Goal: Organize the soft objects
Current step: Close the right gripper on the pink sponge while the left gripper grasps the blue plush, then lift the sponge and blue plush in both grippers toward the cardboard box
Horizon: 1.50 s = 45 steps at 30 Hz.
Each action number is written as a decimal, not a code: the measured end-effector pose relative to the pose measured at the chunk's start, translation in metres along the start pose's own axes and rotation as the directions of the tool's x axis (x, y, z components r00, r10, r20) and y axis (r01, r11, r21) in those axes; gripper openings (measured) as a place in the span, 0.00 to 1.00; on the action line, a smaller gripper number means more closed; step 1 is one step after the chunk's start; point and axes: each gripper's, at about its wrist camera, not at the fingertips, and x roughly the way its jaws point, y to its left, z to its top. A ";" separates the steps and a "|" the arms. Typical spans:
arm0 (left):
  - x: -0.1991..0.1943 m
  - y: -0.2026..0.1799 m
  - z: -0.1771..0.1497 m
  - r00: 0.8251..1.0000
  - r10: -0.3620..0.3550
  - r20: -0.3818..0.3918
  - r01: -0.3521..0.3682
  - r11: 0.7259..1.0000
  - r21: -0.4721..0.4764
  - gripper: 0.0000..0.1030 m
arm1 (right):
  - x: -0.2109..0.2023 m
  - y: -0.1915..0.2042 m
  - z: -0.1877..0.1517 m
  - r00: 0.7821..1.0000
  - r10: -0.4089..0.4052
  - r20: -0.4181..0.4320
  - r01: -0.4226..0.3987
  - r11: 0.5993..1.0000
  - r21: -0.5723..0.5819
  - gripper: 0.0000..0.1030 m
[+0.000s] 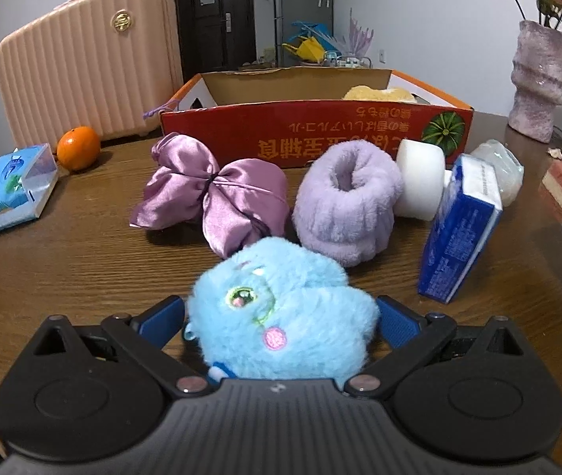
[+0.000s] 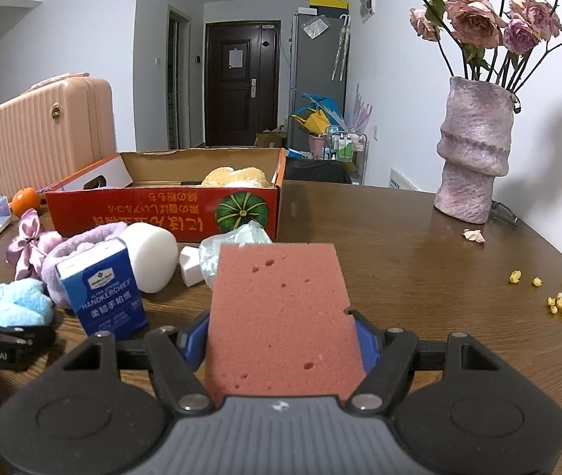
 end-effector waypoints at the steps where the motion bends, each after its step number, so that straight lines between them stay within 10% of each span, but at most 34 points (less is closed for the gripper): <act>1: 0.001 0.001 0.000 1.000 0.001 0.001 -0.001 1.000 -0.006 1.00 | 0.000 0.001 0.000 1.000 0.001 0.001 -0.001 1.000 -0.001 0.68; 19: -0.002 0.001 0.001 1.000 -0.026 0.014 0.026 1.000 -0.002 0.79 | -0.005 0.003 -0.004 1.000 -0.014 0.005 0.014 1.000 0.014 0.68; 45: -0.067 -0.005 0.004 0.958 -0.070 0.278 0.064 0.998 0.030 0.79 | -0.028 0.008 -0.004 0.995 0.018 0.094 -0.022 0.999 0.036 0.68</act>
